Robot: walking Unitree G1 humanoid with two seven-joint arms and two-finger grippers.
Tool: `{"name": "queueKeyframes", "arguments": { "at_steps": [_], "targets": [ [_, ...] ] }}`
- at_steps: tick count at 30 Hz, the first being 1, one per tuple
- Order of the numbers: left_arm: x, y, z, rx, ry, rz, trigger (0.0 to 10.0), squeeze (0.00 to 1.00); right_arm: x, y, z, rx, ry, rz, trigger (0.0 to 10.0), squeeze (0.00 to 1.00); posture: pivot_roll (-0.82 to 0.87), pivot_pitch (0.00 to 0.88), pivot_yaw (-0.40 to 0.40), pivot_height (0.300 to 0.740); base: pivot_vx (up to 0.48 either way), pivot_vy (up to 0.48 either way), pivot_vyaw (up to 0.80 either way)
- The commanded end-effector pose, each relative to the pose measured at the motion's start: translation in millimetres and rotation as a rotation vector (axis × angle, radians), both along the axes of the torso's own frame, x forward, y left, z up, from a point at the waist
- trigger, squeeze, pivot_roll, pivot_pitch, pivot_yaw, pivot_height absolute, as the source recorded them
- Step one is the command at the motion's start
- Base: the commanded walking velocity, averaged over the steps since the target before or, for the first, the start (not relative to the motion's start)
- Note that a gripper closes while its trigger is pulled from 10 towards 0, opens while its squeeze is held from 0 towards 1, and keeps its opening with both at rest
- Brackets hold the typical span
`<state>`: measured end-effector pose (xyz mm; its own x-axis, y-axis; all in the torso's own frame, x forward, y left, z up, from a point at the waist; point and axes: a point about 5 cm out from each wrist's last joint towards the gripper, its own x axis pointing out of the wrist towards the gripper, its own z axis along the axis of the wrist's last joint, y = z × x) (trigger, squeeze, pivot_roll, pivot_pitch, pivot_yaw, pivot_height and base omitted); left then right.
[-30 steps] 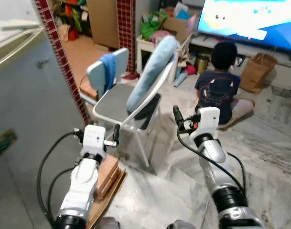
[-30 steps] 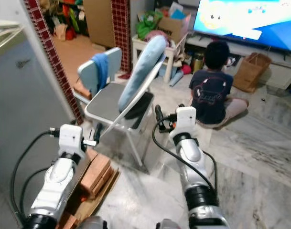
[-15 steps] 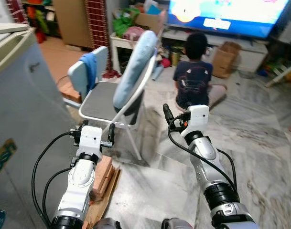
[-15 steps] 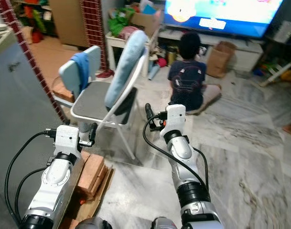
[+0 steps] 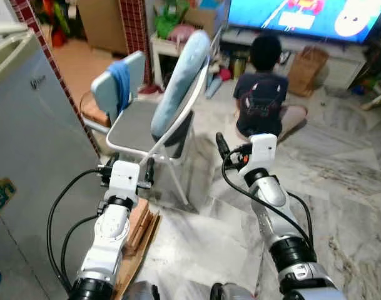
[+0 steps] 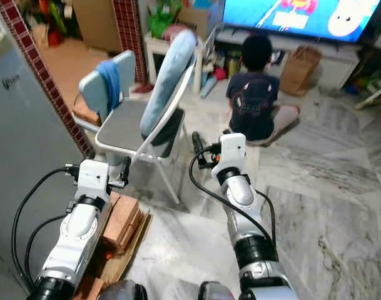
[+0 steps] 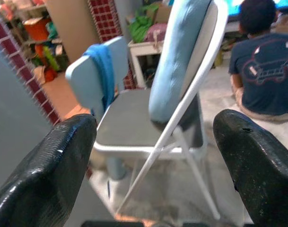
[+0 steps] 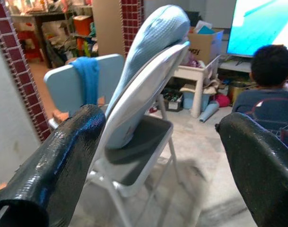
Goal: Restocking fridge
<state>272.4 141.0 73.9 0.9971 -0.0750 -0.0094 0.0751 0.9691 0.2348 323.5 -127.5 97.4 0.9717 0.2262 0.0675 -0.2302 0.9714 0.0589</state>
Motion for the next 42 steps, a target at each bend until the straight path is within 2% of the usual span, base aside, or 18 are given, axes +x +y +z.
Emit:
{"name": "queueKeyframes", "arguments": {
  "at_steps": [1,12,19,30,36,42],
  "targets": [
    [-1.5,0.2,-3.6,0.013,0.016,-0.002,10.0,0.00,0.2,0.8,-0.6,-0.004,0.000,0.000,10.0,0.00,0.12,0.013,0.001,0.740,-0.341,0.000,0.00],
    [-1.5,-1.3,-3.8,0.016,0.015,-0.005,10.0,0.00,-0.7,0.6,0.7,-0.007,-0.013,0.010,10.0,0.00,0.12,0.018,0.003,0.740,-0.318,0.000,0.00],
    [-1.5,-0.2,-4.0,0.020,0.016,-0.006,10.0,0.00,-3.3,-2.1,-1.0,-0.008,-0.011,0.016,10.0,0.00,0.12,0.019,0.004,0.740,-0.254,0.000,0.51],
    [-0.7,7.7,-8.3,0.046,0.031,0.030,10.0,0.00,-3.7,-0.6,-0.6,-0.002,-0.015,0.021,10.0,0.00,0.12,0.017,0.008,0.740,0.000,0.000,0.61],
    [0.1,14.3,-9.0,0.030,0.039,0.088,10.0,0.00,-2.9,1.0,0.0,0.000,-0.013,0.032,10.0,0.00,0.12,0.017,0.005,0.740,0.000,0.000,0.00],
    [0.0,13.6,-9.8,0.026,0.045,0.089,10.0,0.00,-2.8,1.1,-1.6,0.002,-0.003,0.029,10.0,0.00,0.12,0.019,0.002,0.740,0.000,0.000,0.00]
  ]
}}
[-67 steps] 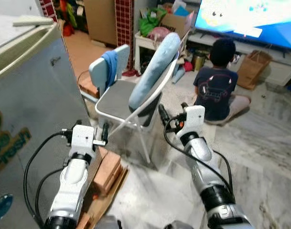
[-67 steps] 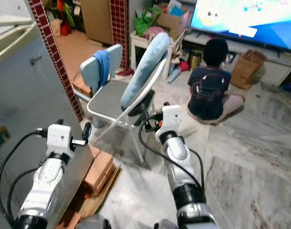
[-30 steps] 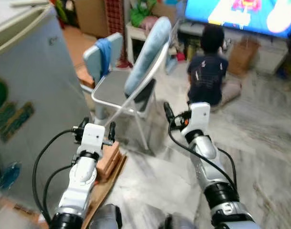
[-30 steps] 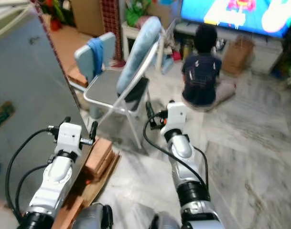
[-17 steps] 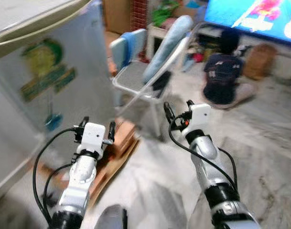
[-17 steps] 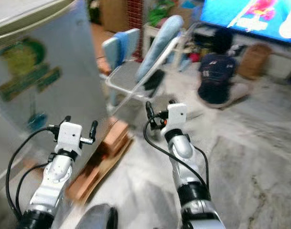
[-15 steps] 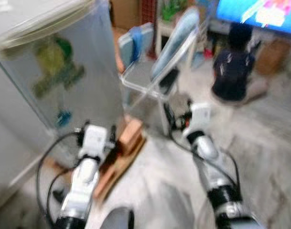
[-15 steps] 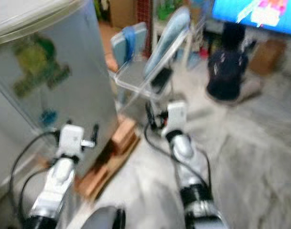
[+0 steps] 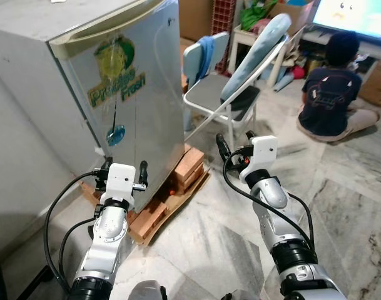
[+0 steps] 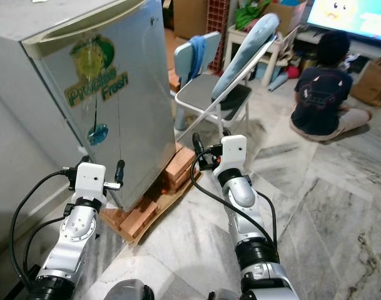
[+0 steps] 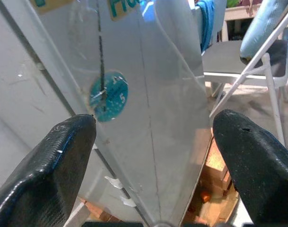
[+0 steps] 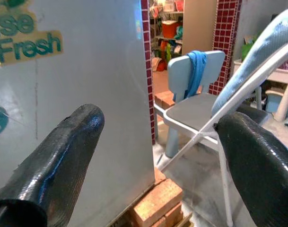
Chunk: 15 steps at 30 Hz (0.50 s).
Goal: Restocking fridge
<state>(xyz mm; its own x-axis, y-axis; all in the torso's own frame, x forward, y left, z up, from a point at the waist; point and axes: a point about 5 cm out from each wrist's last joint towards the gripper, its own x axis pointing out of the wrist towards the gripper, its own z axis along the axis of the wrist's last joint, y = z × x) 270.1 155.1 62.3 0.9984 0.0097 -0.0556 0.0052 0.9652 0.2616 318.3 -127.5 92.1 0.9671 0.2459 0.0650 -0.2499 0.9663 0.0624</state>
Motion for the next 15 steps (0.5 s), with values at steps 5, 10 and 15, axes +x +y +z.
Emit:
{"name": "queueKeyframes", "arguments": {
  "at_steps": [5,10,15],
  "targets": [
    [1.7,0.1,0.8,0.017,0.006,0.005,10.0,0.00,1.8,0.4,2.7,-0.001,-0.001,0.006,10.0,0.00,0.12,0.019,0.002,0.740,0.000,0.322,0.00],
    [0.5,1.3,0.3,0.036,0.000,-0.005,10.0,0.00,1.2,0.7,2.2,-0.001,-0.001,0.007,10.0,0.00,0.12,0.019,0.007,0.740,0.000,0.480,0.00],
    [0.7,-0.7,-0.2,0.027,0.010,-0.030,10.0,0.00,2.4,1.5,2.4,0.003,0.003,0.007,10.0,0.00,0.13,0.021,0.003,0.740,0.000,0.480,0.00]
  ]
}}
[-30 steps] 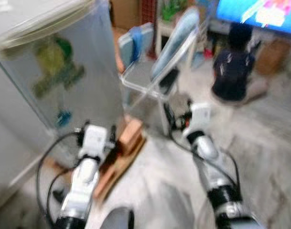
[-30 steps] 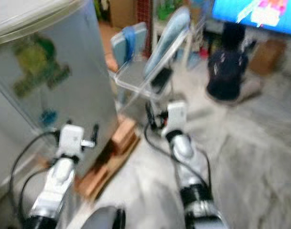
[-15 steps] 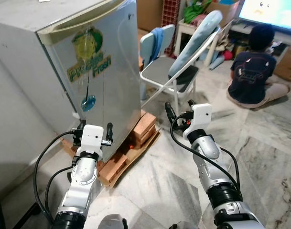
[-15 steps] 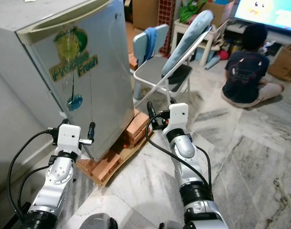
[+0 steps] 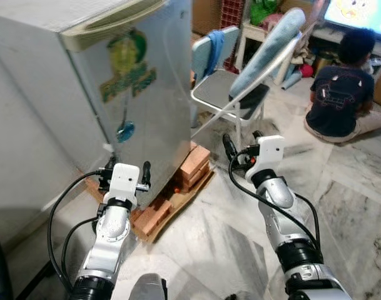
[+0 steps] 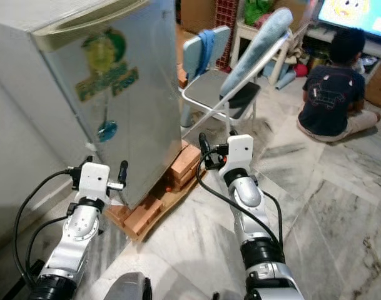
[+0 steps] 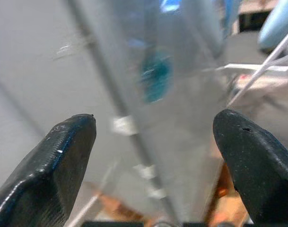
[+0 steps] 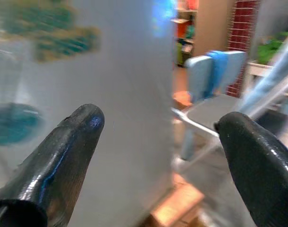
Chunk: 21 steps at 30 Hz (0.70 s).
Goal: Restocking fridge
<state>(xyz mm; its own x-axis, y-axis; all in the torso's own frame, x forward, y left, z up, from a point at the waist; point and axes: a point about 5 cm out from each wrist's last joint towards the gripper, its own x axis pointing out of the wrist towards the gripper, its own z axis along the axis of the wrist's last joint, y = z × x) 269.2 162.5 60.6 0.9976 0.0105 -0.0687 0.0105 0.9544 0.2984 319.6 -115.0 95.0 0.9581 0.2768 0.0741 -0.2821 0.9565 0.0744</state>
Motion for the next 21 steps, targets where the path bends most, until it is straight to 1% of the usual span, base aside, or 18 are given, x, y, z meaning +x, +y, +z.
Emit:
{"name": "queueKeyframes", "arguments": {
  "at_steps": [1,6,9,12,15,17,21],
  "targets": [
    [1.5,-9.0,1.2,-0.013,-0.002,-0.037,10.0,0.00,1.5,-10.8,-0.3,-0.011,0.009,-0.025,10.0,0.00,0.13,0.020,0.001,0.740,0.000,0.480,0.00],
    [0.7,-11.1,2.3,-0.012,-0.011,-0.046,10.0,0.00,2.7,-10.6,0.3,-0.013,0.009,-0.025,10.0,0.00,0.13,0.020,0.000,0.740,0.000,0.480,0.00],
    [0.5,-10.1,0.1,-0.013,0.001,-0.050,10.0,0.00,3.0,-9.2,0.7,-0.020,0.004,-0.024,10.0,0.00,0.13,0.016,0.004,0.740,0.000,0.480,0.00],
    [0.9,-10.5,-1.5,-0.010,0.011,-0.066,10.0,0.00,4.7,-6.6,4.4,-0.025,-0.011,-0.021,10.0,0.00,0.13,0.012,0.011,0.740,0.000,0.330,0.00],
    [3.7,-11.3,1.1,-0.007,-0.002,-0.076,10.0,0.00,6.8,-5.0,9.1,-0.027,-0.026,-0.019,10.0,0.00,0.13,0.017,0.019,0.740,0.000,0.349,0.00],
    [5.2,-11.7,3.6,-0.011,-0.020,-0.084,10.0,0.00,7.5,-4.4,11.1,-0.028,-0.033,-0.016,10.0,0.00,0.13,0.020,0.019,0.740,0.000,0.330,-0.54],
    [5.9,-14.1,5.2,-0.005,-0.033,-0.106,10.0,0.00,6.8,-3.2,11.4,-0.029,-0.037,-0.011,10.0,0.00,0.13,0.020,0.018,0.740,0.000,0.000,-0.53]
  ]
}}
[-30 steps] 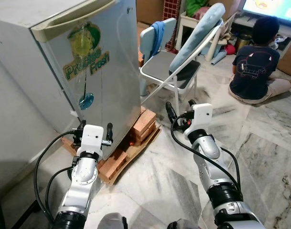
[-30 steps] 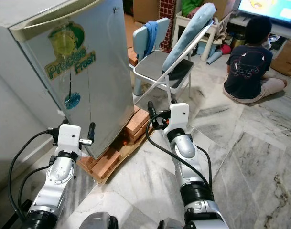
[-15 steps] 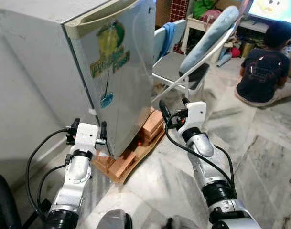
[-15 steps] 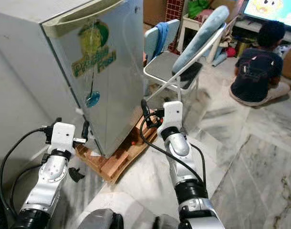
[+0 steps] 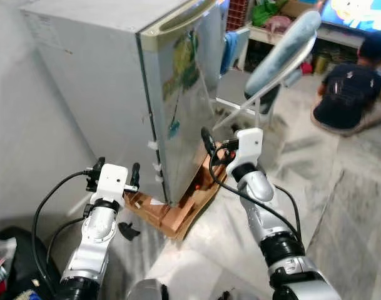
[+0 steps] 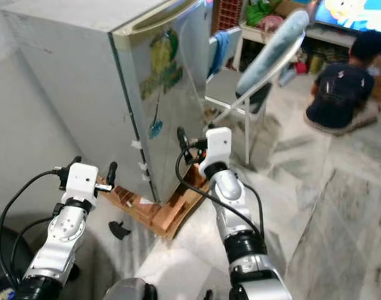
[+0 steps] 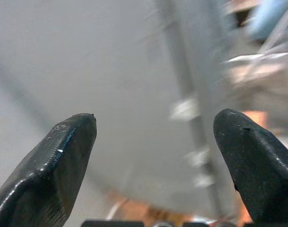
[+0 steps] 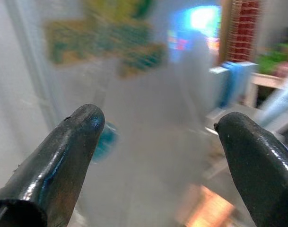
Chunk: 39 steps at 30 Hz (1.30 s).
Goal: Restocking fridge
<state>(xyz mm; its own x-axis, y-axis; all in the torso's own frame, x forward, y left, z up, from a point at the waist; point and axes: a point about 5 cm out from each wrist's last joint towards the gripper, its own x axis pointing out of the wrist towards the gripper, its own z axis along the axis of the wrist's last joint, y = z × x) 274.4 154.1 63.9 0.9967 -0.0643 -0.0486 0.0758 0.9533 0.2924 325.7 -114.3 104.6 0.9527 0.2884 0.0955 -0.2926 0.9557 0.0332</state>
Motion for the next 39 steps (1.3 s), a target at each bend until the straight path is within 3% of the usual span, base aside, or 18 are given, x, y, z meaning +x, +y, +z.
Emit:
{"name": "queueKeyframes", "arguments": {
  "at_steps": [1,10,22,39],
  "targets": [
    [0.0,-7.1,2.0,-0.005,-0.014,-0.041,10.0,0.00,0.1,-3.0,1.6,0.005,-0.006,-0.017,10.0,0.00,0.13,0.021,0.014,0.740,0.000,0.000,0.00],
    [-6.2,-6.4,3.0,-0.043,-0.038,-0.029,10.0,0.00,-14.3,-8.9,-8.4,0.001,0.025,-0.025,10.0,0.00,0.13,0.023,-0.005,0.740,0.000,0.000,-0.20],
    [-11.3,8.4,8.7,-0.097,-0.091,0.054,10.0,0.00,-63.2,-49.4,-16.2,-0.072,0.046,-0.190,10.0,0.00,0.10,0.044,-0.001,0.740,0.000,0.000,-0.35],
    [-11.8,5.4,10.9,-0.130,-0.104,0.047,10.0,0.00,-63.6,-47.3,-11.8,-0.090,0.069,-0.178,10.0,0.00,0.10,0.054,-0.004,0.740,0.393,0.000,-0.52]
  ]
}}
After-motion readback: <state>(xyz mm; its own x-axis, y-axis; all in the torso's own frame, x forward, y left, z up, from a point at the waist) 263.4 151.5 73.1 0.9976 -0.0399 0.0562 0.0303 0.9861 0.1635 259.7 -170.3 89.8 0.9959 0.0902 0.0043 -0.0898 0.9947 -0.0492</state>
